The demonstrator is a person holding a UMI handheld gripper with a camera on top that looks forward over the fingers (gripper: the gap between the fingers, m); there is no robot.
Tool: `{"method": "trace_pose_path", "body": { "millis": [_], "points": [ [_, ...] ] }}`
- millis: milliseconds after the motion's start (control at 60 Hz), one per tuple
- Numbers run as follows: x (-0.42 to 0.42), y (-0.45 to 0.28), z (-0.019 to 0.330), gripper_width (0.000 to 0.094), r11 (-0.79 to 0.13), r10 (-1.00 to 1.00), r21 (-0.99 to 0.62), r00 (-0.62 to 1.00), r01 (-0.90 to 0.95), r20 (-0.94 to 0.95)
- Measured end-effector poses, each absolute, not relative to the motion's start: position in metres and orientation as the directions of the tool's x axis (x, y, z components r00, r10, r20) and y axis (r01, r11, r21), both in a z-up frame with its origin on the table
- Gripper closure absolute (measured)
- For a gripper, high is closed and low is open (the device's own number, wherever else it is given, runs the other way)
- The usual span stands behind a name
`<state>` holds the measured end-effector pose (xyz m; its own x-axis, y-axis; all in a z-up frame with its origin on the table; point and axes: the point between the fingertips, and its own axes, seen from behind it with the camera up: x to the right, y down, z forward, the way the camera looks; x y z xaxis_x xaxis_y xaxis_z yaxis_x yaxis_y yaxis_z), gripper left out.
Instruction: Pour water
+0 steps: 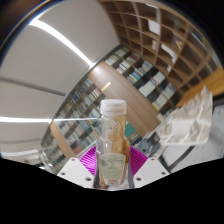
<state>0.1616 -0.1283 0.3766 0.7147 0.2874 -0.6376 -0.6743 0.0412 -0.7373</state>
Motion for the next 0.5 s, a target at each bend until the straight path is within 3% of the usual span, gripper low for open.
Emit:
{"method": "trace_pose_path", "body": {
  "millis": [67, 167, 283, 300, 350, 500],
  "points": [
    [0.2, -0.132, 0.376, 0.0546, 0.111, 0.192, -0.869, 0.868, -0.483, -0.458],
    [0.247, -0.119, 0.325, 0.0546, 0.097, 0.038, -0.972, 0.977, -0.215, -0.212],
    [0.272, -0.112, 0.255, 0.0547, -0.049, -0.057, -0.998, 0.998, -0.035, -0.032],
    [0.28, -0.106, 0.231, 0.0547, -0.068, -0.059, -0.997, 0.998, -0.019, -0.015],
    [0.294, -0.098, 0.181, 0.0547, -0.126, -0.06, -0.992, 0.998, 0.002, 0.01],
    [0.299, -0.102, 0.096, 0.0547, -0.281, -0.058, -0.96, 0.998, 0.019, 0.036]
  ]
}}
